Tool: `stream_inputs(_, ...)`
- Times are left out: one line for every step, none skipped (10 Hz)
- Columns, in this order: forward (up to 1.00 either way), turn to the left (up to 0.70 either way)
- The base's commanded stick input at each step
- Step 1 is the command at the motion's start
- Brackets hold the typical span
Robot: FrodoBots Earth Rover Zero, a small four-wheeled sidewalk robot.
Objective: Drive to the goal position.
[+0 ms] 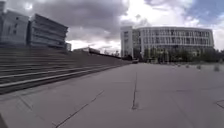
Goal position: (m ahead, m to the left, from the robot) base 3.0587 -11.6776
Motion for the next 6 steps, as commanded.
stream_inputs(0.7,-0.35)
stream_inputs(0.7,-0.35)
stream_inputs(0.7,-0.35)
stream_inputs(0.7,-0.35)
stream_inputs(0.7,-0.35)
stream_inputs(0.7,-0.35)
